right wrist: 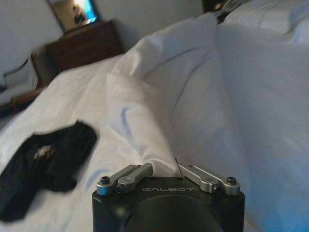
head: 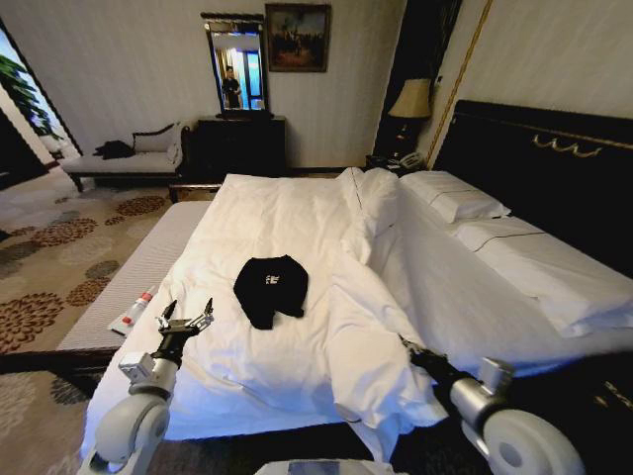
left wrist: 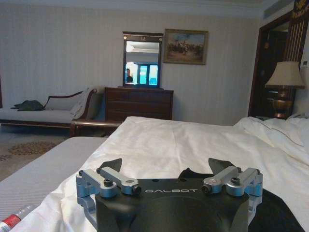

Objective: Fold the clothes on the bed.

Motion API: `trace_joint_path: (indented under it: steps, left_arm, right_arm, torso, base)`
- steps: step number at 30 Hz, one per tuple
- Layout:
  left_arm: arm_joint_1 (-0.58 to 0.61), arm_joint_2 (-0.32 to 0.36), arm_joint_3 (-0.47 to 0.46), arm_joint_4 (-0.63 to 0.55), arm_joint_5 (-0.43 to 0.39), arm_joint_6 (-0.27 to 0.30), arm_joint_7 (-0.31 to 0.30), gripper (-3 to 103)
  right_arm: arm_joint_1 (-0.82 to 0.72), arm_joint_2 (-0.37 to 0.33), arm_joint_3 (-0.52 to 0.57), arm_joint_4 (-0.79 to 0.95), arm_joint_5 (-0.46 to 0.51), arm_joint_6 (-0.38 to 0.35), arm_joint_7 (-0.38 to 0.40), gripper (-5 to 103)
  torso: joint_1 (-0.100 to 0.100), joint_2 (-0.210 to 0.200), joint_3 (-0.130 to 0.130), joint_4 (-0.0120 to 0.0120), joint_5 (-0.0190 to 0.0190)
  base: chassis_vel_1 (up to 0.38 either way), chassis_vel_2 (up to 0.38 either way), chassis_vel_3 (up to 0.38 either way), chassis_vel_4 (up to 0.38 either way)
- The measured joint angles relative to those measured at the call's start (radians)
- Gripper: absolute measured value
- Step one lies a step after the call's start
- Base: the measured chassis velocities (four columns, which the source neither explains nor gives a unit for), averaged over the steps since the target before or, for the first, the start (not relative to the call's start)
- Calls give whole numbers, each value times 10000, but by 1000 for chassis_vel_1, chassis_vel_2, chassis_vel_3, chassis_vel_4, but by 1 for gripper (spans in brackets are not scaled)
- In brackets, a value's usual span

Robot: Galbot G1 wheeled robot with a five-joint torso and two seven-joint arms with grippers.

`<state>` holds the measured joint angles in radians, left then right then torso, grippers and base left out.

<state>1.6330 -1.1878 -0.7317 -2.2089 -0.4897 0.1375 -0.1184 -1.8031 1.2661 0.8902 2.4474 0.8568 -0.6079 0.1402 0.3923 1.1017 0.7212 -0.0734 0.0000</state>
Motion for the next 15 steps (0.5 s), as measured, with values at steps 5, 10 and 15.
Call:
trace_joint_path:
  steps: [5,10,15]
  left_arm:
    - [34,-170,-34,-43,8,-5,-10,100]
    - [436,-438,-291,-219,109,-110,29,100]
    - [382,-416,-265,-266,108,-120,19,100]
  right_arm:
    - [214,831,705,-112,-202,56,3,2]
    - [598,1027,1765,-1067,-561,375,-26,2]
    - [995,1008,3108,-1860,-605,563,-29,2]
  torso:
    - [0,0,0,-1,-1]
    - [0,0,0,5,3]
    - [0,0,0,-1,4]
  base:
    - [0,0,0,0]
    - [0,0,0,0]
    - [0,0,0,0]
